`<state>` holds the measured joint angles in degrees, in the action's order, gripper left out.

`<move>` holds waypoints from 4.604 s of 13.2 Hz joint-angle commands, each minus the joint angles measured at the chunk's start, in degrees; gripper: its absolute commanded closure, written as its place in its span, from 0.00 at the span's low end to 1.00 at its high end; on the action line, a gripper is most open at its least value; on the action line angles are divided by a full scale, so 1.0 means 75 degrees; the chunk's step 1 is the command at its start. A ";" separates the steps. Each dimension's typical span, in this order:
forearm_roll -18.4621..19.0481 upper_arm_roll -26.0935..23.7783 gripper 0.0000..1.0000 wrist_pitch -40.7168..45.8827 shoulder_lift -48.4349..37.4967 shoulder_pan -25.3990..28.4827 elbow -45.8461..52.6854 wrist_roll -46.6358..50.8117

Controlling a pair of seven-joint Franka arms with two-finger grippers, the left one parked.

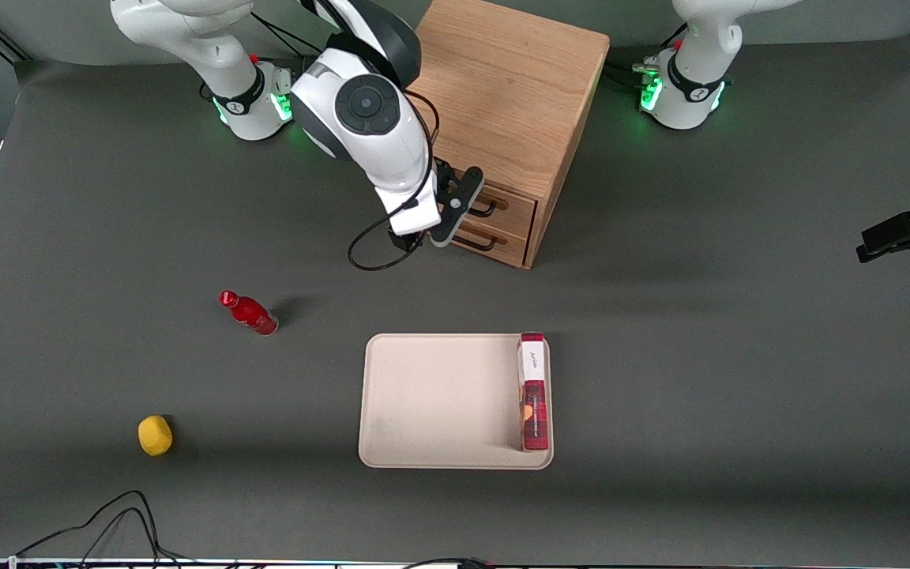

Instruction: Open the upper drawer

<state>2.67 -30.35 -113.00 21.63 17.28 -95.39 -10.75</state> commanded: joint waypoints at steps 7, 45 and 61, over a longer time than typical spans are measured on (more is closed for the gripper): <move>0.0148 0.0015 0.00 -0.0249 0.0197 -0.0066 0.0027 -0.0137; 0.1390 0.0402 0.00 -0.0284 0.1369 -0.0547 0.1737 -0.0664; 0.1390 0.0578 0.00 -0.0273 0.1873 -0.0675 0.2581 -0.0899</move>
<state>11.81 -25.82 -115.14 34.24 12.37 -79.12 -16.64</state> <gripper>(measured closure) 0.000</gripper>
